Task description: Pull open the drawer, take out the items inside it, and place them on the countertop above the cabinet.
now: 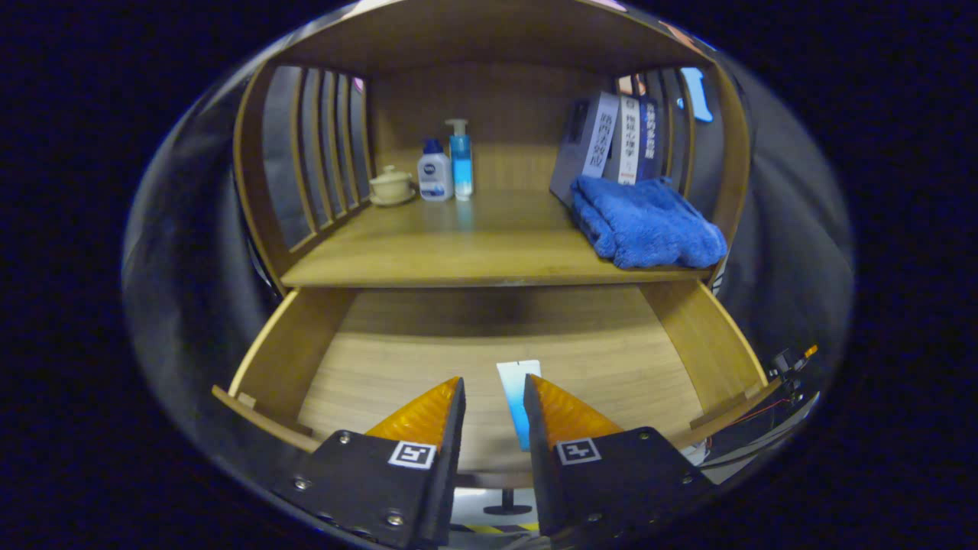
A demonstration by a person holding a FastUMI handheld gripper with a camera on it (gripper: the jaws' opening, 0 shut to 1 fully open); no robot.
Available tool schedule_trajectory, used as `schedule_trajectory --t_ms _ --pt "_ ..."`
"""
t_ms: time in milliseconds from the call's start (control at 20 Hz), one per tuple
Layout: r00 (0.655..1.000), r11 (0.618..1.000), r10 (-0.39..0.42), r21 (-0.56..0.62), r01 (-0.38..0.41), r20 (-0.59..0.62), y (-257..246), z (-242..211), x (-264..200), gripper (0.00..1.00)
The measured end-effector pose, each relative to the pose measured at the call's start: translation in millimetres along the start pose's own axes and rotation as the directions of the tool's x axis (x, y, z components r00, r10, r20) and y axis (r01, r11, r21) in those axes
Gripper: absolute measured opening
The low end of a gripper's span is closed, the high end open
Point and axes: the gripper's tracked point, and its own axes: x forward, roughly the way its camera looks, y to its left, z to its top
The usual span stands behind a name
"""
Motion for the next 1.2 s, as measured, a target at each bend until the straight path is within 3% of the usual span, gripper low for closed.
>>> schedule_trajectory --t_ms 150,450,800,950,1050,1200 --pt "0.989 1.0 -0.02 -0.008 0.019 -0.144 -7.0 -13.1 26.5 0.43" --pt "0.912 0.995 -0.092 -0.066 0.071 -0.399 -28.0 -54.0 59.9 0.43" --pt "0.869 0.995 -0.083 -0.081 0.049 -0.488 -33.6 -69.4 71.7 0.46" --pt "0.873 0.996 -0.076 -0.07 0.048 -0.482 -32.6 -67.9 72.3 0.47" --pt "0.877 0.994 -0.088 -0.094 0.049 -0.473 -33.0 -69.1 70.9 0.37" --pt "0.897 0.99 -0.092 -0.136 0.035 -0.431 -29.6 -67.7 63.5 0.37"
